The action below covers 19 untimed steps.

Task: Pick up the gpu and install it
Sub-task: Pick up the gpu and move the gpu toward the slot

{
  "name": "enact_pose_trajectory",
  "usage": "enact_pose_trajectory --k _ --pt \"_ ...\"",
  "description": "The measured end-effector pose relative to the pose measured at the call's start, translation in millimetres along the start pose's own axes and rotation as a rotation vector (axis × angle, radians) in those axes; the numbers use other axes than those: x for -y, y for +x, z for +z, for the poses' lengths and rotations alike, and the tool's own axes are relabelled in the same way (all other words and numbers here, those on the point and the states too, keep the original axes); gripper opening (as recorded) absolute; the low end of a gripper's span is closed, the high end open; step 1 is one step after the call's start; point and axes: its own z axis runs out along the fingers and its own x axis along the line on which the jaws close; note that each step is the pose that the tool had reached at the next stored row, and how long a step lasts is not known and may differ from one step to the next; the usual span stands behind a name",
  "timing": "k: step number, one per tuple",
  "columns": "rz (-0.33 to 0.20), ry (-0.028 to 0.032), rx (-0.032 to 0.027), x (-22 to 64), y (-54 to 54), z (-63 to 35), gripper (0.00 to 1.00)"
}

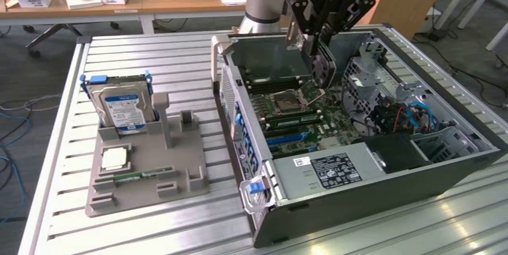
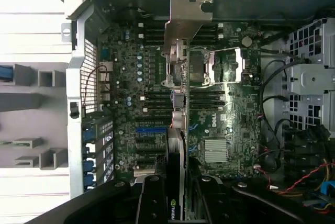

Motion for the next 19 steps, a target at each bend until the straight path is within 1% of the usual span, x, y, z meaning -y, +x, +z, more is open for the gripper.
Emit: enact_pose_trajectory --k 11,19 --pt "0.000 -0.0001 -0.0001 -1.3 -30.3 0.8 0.26" --pt "0.000 -0.0001 -0.0001 -2.3 -48.7 1.3 0.26"
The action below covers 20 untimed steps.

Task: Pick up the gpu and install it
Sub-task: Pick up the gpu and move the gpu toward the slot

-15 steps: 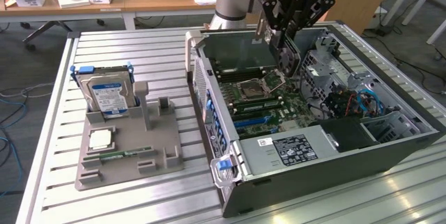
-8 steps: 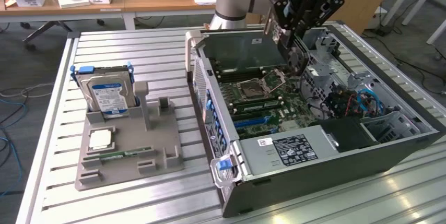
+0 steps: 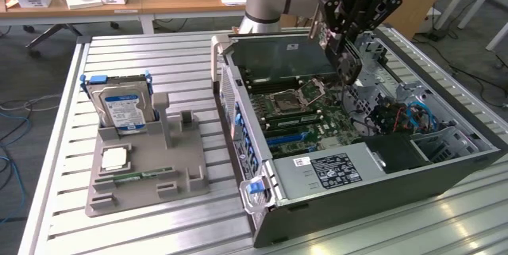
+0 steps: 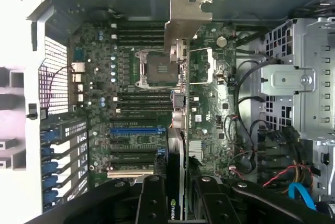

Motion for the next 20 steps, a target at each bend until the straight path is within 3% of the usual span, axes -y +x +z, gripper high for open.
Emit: enact_pose_trajectory --k 20 --pt "0.000 0.0001 0.0000 -2.4 -41.6 1.1 0.26"
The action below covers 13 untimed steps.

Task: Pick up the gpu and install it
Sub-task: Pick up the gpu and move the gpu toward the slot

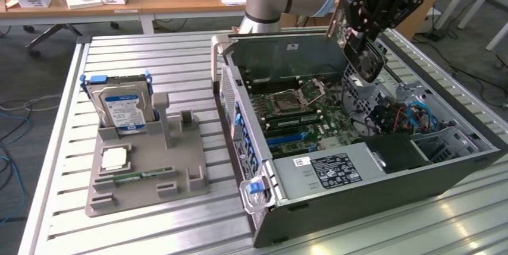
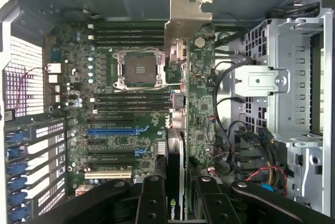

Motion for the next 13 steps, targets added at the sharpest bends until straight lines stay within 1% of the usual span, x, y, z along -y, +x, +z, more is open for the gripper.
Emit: enact_pose_trajectory --k 13 --pt "0.000 -0.0001 0.0000 -1.1 -24.4 0.7 0.26"
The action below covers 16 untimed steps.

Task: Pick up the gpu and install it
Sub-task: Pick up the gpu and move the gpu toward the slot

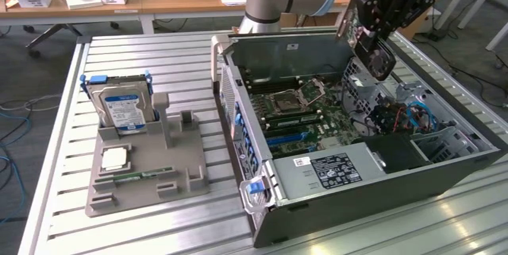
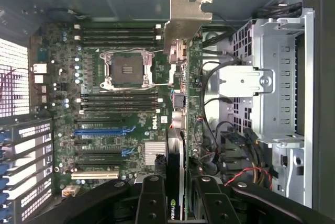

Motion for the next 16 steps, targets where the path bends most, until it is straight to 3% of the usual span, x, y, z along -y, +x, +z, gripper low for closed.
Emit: enact_pose_trajectory --k 8,16 --pt "0.000 0.0000 0.0000 -0.5 -9.5 0.2 0.26" --pt "0.000 0.0000 0.0000 -0.7 -11.8 0.3 0.26"
